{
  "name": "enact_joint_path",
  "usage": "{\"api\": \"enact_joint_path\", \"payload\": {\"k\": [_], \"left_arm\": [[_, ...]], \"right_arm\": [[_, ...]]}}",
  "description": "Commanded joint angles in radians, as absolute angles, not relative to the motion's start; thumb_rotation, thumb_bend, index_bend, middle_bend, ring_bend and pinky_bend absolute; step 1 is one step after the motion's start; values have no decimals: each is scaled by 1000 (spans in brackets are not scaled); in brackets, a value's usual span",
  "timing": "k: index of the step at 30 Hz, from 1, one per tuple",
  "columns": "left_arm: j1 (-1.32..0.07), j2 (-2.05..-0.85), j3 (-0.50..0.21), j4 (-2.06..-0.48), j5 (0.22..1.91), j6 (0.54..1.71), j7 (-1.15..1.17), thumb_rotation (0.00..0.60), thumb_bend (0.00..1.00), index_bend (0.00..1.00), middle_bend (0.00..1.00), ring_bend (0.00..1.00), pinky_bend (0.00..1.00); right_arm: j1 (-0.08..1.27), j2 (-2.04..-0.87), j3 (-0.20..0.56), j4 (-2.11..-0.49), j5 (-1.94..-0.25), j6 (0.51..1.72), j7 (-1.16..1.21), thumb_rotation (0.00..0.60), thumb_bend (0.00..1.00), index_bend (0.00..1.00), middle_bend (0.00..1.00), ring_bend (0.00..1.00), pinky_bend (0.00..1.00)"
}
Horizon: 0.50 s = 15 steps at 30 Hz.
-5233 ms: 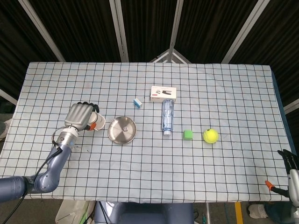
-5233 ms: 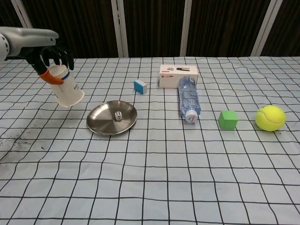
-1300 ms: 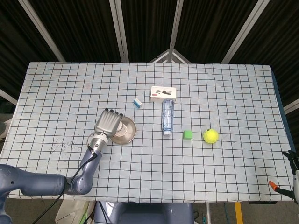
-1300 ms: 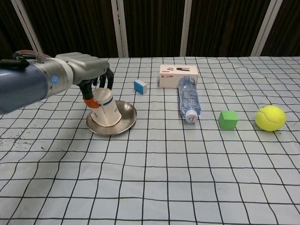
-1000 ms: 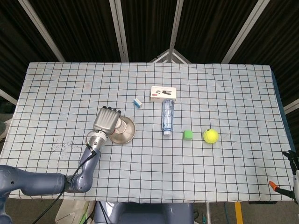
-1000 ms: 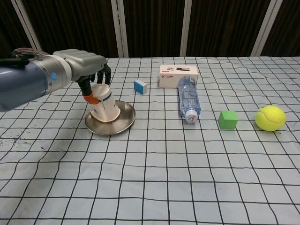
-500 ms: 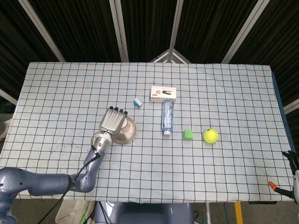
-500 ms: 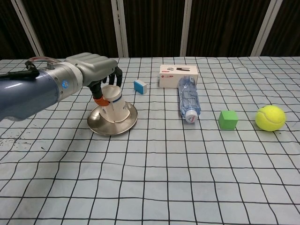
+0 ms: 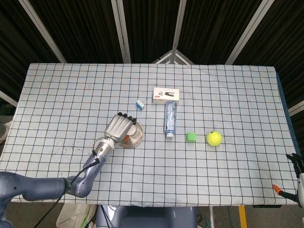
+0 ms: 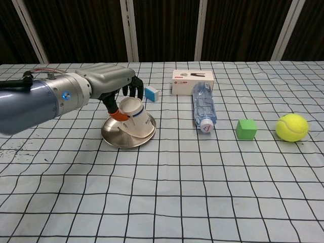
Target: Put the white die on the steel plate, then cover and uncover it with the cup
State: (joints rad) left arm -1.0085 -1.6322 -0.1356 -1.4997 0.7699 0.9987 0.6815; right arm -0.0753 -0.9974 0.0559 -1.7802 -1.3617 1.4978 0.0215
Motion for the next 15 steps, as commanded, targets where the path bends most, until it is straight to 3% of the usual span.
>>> {"api": "enact_joint_path", "payload": {"k": [1,15], "left_arm": [[-999,-1579,-147,-1555,714,956,660,600,478,454,452,320,302],[-1030,-1455,-162,-1643,497,906,689,600,481,458,454,320,302]], "right_arm": [[-75,-999,56,-1781,-1360,1498,18,600,42,177,125,115,15],[-73,-1003,56,-1782,-1358,1494,9,600,42,177,125,115,15]]}}
